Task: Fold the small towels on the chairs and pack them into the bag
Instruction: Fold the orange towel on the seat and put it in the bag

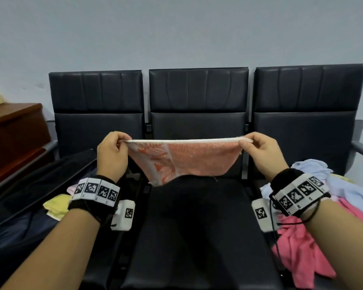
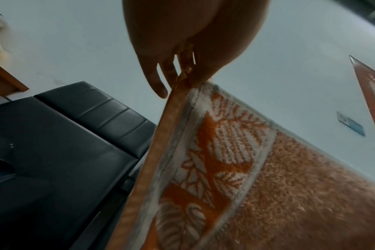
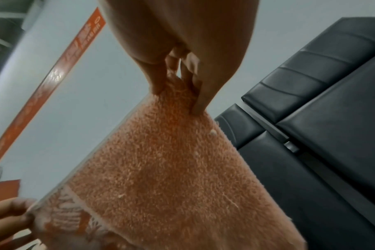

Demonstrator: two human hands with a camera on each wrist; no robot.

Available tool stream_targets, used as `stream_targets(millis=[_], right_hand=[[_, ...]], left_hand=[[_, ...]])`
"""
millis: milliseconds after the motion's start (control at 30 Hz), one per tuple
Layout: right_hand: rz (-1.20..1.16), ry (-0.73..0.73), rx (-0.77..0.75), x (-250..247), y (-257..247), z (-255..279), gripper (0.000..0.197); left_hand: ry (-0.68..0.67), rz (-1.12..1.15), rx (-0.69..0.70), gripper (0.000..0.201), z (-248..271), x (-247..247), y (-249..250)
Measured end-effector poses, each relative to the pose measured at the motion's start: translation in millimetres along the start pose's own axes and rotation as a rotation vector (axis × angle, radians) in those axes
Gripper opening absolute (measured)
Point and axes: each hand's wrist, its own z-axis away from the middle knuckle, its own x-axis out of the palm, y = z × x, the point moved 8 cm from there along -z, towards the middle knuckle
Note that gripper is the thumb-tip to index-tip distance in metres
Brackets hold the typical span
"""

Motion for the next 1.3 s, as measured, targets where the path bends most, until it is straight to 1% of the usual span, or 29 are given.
stream_targets(millis=[33,67,167,233,300,367,433,467,533,567,633,700,800,867,933,1067,1200,1233,1300], right_hand=[[0.018,-0.027,0.020,0.9,7.6,4.8,0.016],[0.028,-0.060,0.073,3.7,19.2,11.0,0.018],[0.079,-0.210,0.274,23.2,62.9,38.4,0.016],[0.122,-0.320,0.366,38.4,88.8,60.0,0.017],[0.085,-0.414,0.479,51.1,113.3,83.6,0.020],[0.080,-0.518,0.594,62.5,136.3,107.3,0.021],[0.072,-0.601,0.718,71.4,156.9,128.6,0.018],[0.067,-0.627,0.769,74.4,165.2,136.8,0.017],[0.060,-0.653,0.835,78.8,179.6,147.3,0.016],[0.056,-0.655,0.852,80.1,185.7,150.4,0.017],[0.067,-0.629,0.844,81.8,196.6,151.5,0.016],[0.114,-0.554,0.775,80.8,204.8,145.6,0.014],[0.175,-0.405,0.667,77.4,210.2,132.7,0.013],[0.203,-0.330,0.648,76.8,214.1,126.6,0.014],[0.238,-0.287,0.643,79.1,219.7,121.8,0.013],[0.339,-0.243,0.623,84.3,231.9,111.0,0.019],[0.352,-0.200,0.635,93.3,245.4,94.6,0.019],[0.357,-0.193,0.635,95.5,250.3,90.9,0.017],[0.372,-0.209,0.672,101.1,265.4,91.3,0.005]], left_hand=[[-0.035,0.007,-0.017,0.028,3.8,3.5,-4.2],[-0.078,0.000,-0.039,0.027,9.1,8.1,-10.1],[-0.249,-0.097,-0.133,0.028,32.7,26.6,-36.2],[-0.401,-0.175,-0.221,0.031,54.2,40.2,-58.6],[-0.573,-0.243,-0.286,0.032,79.2,54.0,-80.9],[-0.764,-0.264,-0.355,0.033,108.1,66.7,-101.7],[-0.941,-0.250,-0.453,0.032,137.8,75.5,-120.1],[-1.008,-0.248,-0.501,0.031,150.4,77.7,-127.7],[-1.090,-0.245,-0.572,0.027,169.5,80.7,-138.6],[-1.104,-0.233,-0.596,0.025,175.4,82.3,-141.8],[-1.075,-0.197,-0.627,0.024,180.0,86.7,-146.9],[-0.981,-0.182,-0.619,0.024,175.8,91.6,-151.0],[-0.798,-0.174,-0.575,0.024,163.8,97.2,-156.6],[-0.703,-0.151,-0.578,0.023,159.7,101.7,-161.1],[-0.643,-0.151,-0.580,0.025,157.4,107.9,-165.9],[-0.605,-0.169,-0.579,0.027,150.0,124.4,-177.2],[-0.579,-0.168,-0.600,0.026,140.0,141.1,-197.4],[-0.573,-0.167,-0.605,0.025,138.8,146.2,-203.2],[-0.591,-0.167,-0.631,0.027,143.7,156.8,-217.0]])
